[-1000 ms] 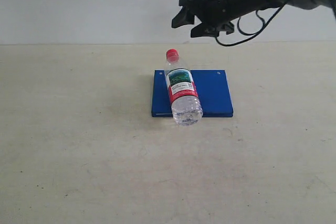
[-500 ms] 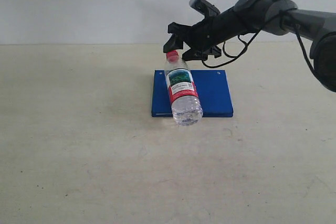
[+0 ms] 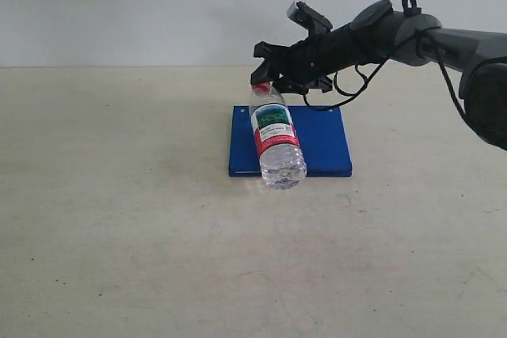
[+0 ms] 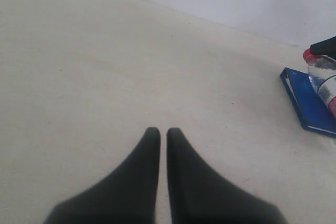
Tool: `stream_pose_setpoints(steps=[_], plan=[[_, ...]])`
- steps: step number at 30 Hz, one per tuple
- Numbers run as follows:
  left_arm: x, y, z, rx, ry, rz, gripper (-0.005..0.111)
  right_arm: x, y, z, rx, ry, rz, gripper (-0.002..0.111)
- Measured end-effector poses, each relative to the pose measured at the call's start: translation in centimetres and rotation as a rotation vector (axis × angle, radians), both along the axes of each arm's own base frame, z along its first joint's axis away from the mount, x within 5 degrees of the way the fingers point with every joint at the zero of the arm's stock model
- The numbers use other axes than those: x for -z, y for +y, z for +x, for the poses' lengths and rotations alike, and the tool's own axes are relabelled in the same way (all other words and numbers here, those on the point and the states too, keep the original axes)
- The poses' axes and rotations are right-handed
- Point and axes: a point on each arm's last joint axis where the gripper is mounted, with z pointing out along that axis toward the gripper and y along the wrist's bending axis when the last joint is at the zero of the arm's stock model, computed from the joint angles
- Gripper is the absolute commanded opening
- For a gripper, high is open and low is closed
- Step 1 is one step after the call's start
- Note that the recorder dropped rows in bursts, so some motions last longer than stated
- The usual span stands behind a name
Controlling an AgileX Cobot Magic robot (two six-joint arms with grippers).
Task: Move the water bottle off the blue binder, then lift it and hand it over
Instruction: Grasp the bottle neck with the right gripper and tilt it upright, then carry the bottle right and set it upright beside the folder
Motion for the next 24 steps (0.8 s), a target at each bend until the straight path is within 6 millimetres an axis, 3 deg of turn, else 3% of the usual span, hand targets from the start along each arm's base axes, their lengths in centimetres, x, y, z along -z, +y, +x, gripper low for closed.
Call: stream_pose_setpoints(steps=[9,15,20,24], plan=[[0.0,0.0,0.0,0.000,0.000,0.000,0.005,1.2,0.1,0.3,0.029,0.017,0.027,0.039],[0.0,0.0,0.0,0.000,0.000,0.000,0.005,1.1,0.2,0.2,0.020,0.024,0.037,0.000],[0.0,0.0,0.0,0.000,0.000,0.000,0.005,0.7,0.1,0.0,-0.009,0.025,0.033,0.000],[0.0,0.0,0.0,0.000,0.000,0.000,0.005,-1.3,-0.9,-0.2,-0.065,-0.016,0.006,0.000]])
